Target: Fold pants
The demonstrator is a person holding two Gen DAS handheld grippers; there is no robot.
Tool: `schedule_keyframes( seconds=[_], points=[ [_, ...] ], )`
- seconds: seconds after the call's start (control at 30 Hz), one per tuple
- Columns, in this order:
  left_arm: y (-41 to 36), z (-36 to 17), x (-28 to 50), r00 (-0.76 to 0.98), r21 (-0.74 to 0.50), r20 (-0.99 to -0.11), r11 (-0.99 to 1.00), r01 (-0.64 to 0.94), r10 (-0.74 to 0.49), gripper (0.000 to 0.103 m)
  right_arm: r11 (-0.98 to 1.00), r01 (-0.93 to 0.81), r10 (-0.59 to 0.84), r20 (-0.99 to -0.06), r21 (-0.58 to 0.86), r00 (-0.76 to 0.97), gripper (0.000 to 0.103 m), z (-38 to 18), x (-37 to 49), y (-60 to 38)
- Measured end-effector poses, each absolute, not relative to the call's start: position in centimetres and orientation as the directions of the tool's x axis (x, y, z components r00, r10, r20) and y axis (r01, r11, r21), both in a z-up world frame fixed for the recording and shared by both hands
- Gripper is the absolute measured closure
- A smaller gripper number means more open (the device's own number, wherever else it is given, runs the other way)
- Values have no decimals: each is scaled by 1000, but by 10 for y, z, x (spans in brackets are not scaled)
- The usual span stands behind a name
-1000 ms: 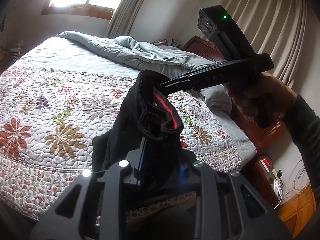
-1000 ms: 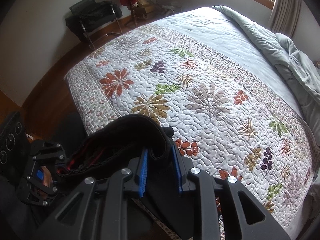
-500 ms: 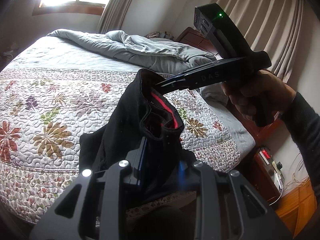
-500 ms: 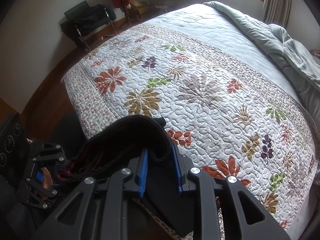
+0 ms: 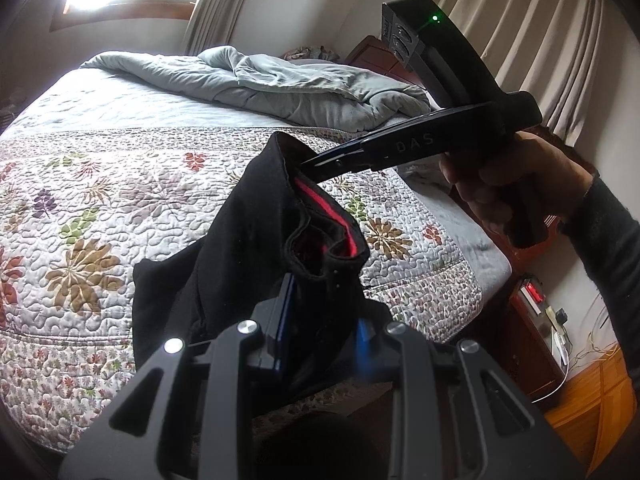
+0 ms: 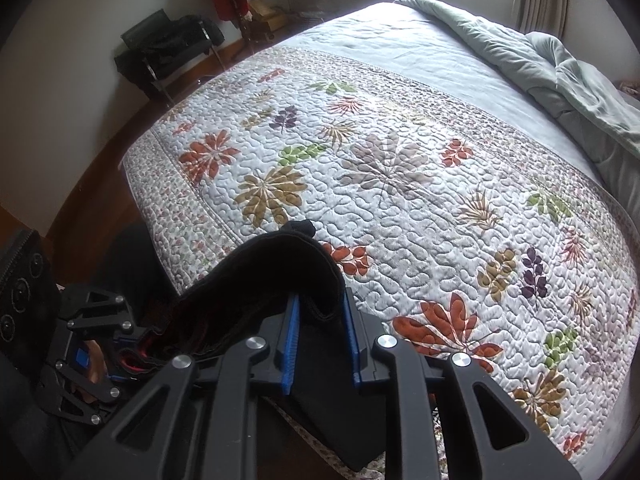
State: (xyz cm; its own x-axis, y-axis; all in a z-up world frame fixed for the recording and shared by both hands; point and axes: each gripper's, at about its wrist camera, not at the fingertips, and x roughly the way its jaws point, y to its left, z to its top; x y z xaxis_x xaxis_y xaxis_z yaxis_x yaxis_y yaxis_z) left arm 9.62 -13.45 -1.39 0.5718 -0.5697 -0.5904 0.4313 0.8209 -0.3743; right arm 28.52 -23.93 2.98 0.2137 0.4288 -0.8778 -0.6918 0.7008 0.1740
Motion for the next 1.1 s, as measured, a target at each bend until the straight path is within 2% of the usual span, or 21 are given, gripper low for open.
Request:
schedule_keyframes(
  seconds=[1.1],
  points=[
    [-196, -90, 125, 426, -404, -692, 801, 441, -583, 78, 725, -619, 480, -867, 302, 138, 83, -60, 303, -302]
  ],
)
